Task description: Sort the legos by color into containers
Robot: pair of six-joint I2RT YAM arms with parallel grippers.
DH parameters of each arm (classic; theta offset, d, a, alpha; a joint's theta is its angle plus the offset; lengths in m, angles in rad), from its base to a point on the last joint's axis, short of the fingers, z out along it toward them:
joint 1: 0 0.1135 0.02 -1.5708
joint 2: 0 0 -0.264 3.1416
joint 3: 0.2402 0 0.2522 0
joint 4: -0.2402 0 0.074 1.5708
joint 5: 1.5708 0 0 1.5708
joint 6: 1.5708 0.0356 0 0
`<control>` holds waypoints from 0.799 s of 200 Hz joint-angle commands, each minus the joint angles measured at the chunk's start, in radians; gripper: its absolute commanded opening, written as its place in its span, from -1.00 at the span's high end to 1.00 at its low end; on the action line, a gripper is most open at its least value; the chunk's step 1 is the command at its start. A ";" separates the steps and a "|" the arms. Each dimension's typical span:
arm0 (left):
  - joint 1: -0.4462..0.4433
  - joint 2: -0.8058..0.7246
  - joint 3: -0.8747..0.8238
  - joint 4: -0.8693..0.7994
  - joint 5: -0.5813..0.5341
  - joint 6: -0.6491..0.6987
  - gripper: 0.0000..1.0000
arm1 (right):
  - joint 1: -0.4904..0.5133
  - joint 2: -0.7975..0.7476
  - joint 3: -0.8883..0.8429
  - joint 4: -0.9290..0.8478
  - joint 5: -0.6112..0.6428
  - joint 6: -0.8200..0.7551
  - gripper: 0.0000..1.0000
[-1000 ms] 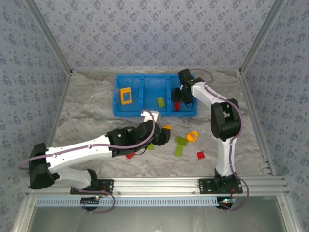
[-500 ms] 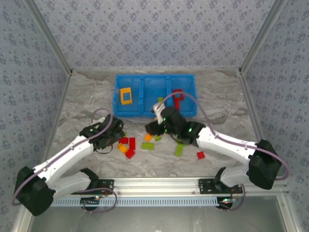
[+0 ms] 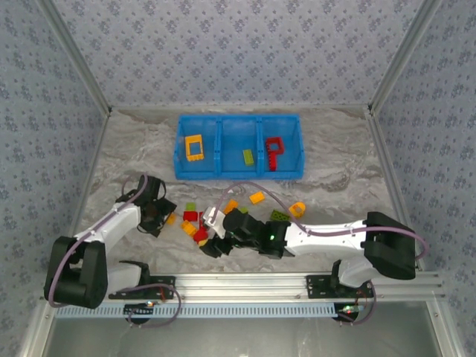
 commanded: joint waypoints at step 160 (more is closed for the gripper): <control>-0.237 0.217 0.634 -0.196 -0.161 0.387 0.61 | -0.054 -0.155 0.000 0.063 0.298 0.050 -0.37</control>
